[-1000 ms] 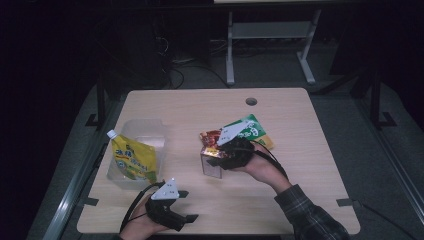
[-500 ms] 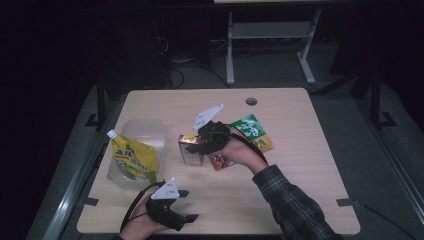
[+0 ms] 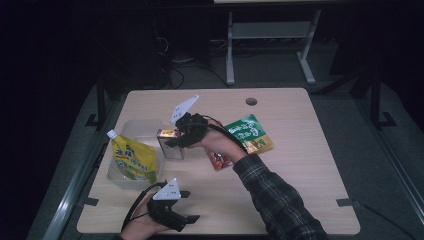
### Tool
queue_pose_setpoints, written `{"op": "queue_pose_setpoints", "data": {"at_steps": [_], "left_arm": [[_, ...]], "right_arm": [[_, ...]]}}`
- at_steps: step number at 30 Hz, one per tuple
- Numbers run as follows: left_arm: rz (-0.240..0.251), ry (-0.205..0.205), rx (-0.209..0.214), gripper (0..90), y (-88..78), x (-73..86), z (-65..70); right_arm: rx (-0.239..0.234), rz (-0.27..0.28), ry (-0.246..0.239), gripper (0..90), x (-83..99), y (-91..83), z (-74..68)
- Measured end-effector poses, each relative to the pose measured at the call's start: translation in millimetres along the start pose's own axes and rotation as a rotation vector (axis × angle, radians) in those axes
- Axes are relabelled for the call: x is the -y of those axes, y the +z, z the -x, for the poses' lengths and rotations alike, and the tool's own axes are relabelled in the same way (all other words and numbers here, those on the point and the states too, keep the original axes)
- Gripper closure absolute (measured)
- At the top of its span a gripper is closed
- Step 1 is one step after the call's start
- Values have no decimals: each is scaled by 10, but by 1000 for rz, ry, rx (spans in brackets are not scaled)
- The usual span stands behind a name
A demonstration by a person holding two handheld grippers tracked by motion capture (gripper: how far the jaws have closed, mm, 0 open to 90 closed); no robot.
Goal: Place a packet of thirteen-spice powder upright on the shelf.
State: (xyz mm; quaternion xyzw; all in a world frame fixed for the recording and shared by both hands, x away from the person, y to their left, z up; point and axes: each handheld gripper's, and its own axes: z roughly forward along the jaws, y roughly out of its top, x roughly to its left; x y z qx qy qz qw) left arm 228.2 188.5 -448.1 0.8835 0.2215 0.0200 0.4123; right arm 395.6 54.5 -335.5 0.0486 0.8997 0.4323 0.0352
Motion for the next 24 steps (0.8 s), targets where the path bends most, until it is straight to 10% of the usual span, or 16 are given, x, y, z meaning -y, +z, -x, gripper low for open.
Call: {"op": "queue_pose_setpoints", "data": {"at_steps": [24], "left_arm": [[6, 1, 4, 174, -14, -17, 8]], "right_arm": [[-6, -35, -12, 671, -153, 295, 40]]}}
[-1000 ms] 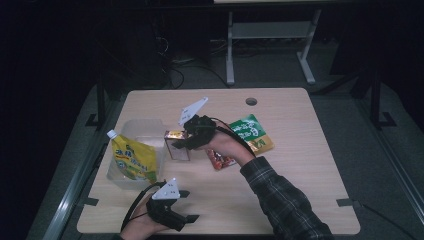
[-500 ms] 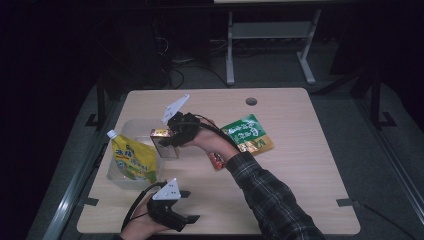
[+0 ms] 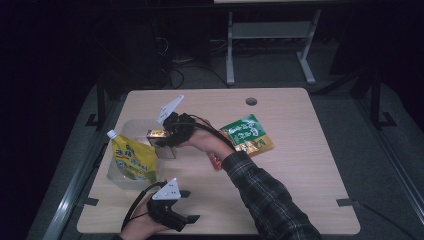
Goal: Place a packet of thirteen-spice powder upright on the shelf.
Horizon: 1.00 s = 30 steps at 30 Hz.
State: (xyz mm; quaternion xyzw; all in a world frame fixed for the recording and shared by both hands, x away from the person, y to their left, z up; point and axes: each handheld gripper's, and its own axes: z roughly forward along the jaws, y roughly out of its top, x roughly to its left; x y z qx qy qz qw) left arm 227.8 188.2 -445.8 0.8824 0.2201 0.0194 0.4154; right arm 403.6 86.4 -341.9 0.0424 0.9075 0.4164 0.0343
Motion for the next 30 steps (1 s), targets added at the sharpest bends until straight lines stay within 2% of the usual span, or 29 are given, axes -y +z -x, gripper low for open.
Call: {"op": "queue_pose_setpoints", "data": {"at_steps": [8, 19, 21, 30], "left_arm": [[0, 6, 3, 175, 2, -3, 2], [0, 24, 9, 175, 15, -14, 5], [0, 17, 10, 175, 18, -12, 11], [-11, 39, 17, 175, 44, -23, 15]], "right_arm": [[-15, 12, 3, 671, -49, 99, 11], [-27, 24, -12, 671, -243, 334, 22], [-30, 25, -7, 671, -254, 355, 20], [-45, 47, -1, 671, -287, 587, 31]]}}
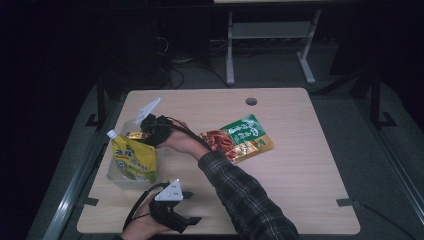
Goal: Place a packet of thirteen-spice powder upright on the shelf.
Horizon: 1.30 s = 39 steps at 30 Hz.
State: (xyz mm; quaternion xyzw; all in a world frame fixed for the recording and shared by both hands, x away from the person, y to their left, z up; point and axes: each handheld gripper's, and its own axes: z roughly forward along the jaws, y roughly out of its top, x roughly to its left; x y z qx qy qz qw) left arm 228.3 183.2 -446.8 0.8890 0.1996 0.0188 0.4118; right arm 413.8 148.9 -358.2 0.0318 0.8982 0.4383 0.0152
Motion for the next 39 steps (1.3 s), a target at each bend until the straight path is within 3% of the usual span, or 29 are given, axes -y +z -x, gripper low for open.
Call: {"op": "queue_pose_setpoints", "data": {"at_steps": [24, 27, 28, 31, 39], "left_arm": [[-5, -5, 6, 177, 12, -2, 4], [-6, -4, 7, 177, 13, -3, 4], [-5, -3, 7, 177, 14, -3, 4], [-4, -7, 6, 177, 14, 1, 2], [-1, -20, 1, 177, 2, 13, -8]], "right_arm": [[-4, -50, -28, 660, 194, 298, -25], [-5, -46, -9, 623, 197, 292, -23], [-7, -37, -3, 551, 194, 278, -20], [-6, -35, 1, 508, 186, 230, -35], [12, -28, 25, 469, 272, -2, -46]]}}
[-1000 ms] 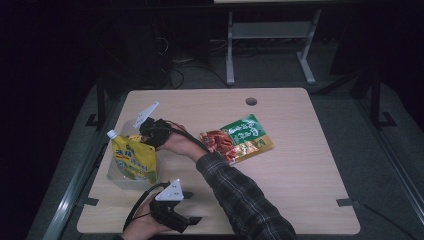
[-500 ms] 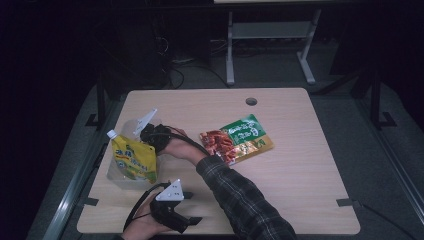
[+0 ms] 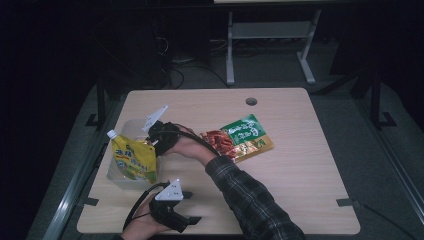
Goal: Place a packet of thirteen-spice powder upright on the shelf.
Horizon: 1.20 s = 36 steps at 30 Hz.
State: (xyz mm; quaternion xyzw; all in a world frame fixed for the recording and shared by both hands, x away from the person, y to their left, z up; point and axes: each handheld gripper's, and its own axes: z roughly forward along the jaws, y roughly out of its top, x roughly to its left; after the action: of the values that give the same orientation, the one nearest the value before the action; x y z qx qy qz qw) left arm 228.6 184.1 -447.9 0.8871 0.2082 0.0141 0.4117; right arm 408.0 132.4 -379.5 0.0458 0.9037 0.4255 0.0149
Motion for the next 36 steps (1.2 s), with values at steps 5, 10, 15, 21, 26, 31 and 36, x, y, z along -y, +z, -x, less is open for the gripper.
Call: {"op": "queue_pose_setpoints", "data": {"at_steps": [5, 10, 15, 21, 26, 31, 36], "left_arm": [[-8, -9, -7, 177, -4, 10, -10], [-8, -8, -7, 177, 2, 11, -13], [-18, -4, -1, 178, 29, 16, -4], [-22, -1, -1, 178, 30, 20, -9], [-19, -4, -2, 178, 30, 20, -7], [-22, -1, 0, 181, 33, 22, -7], [-24, 1, -1, 182, 29, 23, -6]], "right_arm": [[21, 8, 34, 449, 170, -235, 12], [45, 3, 58, 435, 321, -404, 30], [88, 8, 108, 425, 494, -601, 95], [140, 27, 172, 424, 683, -813, 201], [182, 45, 206, 424, 801, -957, 276], [249, 60, 252, 421, 956, -1116, 375], [315, 57, 306, 420, 1103, -1234, 498]]}}
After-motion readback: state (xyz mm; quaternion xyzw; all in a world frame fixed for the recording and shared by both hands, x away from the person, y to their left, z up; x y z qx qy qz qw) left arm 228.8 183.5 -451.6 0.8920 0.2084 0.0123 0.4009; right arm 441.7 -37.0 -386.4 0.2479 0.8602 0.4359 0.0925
